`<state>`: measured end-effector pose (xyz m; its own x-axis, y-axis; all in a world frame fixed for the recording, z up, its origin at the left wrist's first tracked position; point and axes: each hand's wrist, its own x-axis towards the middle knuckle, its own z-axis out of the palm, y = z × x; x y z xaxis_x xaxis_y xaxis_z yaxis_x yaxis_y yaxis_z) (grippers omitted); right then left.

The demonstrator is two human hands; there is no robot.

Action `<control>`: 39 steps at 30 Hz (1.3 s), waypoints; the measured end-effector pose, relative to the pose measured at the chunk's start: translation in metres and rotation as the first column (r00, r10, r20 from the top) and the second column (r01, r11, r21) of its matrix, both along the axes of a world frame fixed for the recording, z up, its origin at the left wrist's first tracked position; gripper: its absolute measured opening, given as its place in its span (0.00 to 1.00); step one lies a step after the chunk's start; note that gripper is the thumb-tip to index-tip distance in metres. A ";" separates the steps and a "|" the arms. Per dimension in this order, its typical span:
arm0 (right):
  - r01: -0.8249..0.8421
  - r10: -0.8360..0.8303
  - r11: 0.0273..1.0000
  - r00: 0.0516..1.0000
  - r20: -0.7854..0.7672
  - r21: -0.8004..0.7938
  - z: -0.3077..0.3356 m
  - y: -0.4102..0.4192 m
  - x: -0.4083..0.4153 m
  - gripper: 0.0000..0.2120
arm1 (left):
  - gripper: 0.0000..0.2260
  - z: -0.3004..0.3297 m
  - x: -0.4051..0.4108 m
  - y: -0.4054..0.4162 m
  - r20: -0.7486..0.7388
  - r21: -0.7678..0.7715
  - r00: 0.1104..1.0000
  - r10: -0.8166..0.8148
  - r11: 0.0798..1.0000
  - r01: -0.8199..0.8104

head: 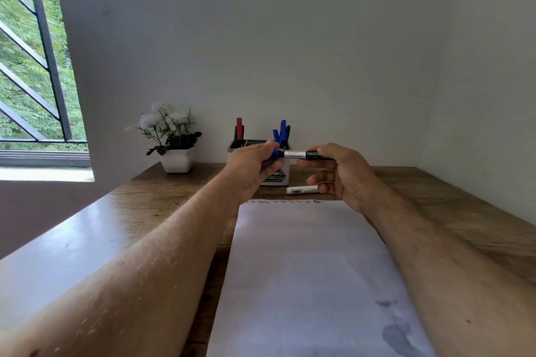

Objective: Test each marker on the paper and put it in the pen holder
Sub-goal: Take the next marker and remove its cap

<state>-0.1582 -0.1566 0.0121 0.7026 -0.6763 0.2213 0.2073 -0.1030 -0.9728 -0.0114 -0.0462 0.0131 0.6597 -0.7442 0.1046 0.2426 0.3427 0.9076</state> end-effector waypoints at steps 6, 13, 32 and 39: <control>0.010 -0.012 0.994 1.000 -0.010 -0.108 -0.001 -0.001 -0.002 0.08 | 0.10 0.001 0.002 0.001 0.013 -0.054 1.000 0.004 0.999 -0.003; 0.088 -0.108 0.957 0.992 -0.060 -0.277 0.001 0.007 0.002 0.06 | 0.09 -0.001 0.009 0.002 0.053 -0.093 0.994 0.091 0.992 -0.086; 0.106 -0.146 0.942 0.984 -0.106 -0.320 0.000 0.011 0.018 0.10 | 0.23 0.002 -0.010 -0.006 0.147 -0.090 0.988 0.046 0.995 -0.033; 0.131 -0.337 0.743 0.920 -0.198 -0.657 -0.012 0.007 0.022 0.11 | 0.24 0.011 -0.002 -0.004 0.535 -0.132 0.794 0.288 0.957 -0.258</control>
